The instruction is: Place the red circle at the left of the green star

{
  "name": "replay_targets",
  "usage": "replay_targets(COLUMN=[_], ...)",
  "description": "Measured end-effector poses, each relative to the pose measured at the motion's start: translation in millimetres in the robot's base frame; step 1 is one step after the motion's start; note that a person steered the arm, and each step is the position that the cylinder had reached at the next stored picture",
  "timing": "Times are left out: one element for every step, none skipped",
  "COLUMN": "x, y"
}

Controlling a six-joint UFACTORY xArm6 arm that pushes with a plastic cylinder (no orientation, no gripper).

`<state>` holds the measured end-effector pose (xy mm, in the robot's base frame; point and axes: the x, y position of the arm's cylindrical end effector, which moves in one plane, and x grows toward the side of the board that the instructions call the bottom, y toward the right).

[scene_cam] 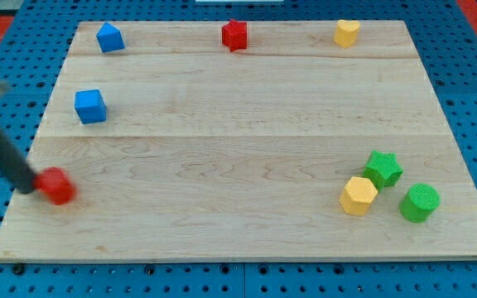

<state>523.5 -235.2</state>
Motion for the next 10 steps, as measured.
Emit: replay_targets(x=[0,0,1,1,1,7,12,12,11,11], y=[13,13,26,36,36,36,74,138,167,127])
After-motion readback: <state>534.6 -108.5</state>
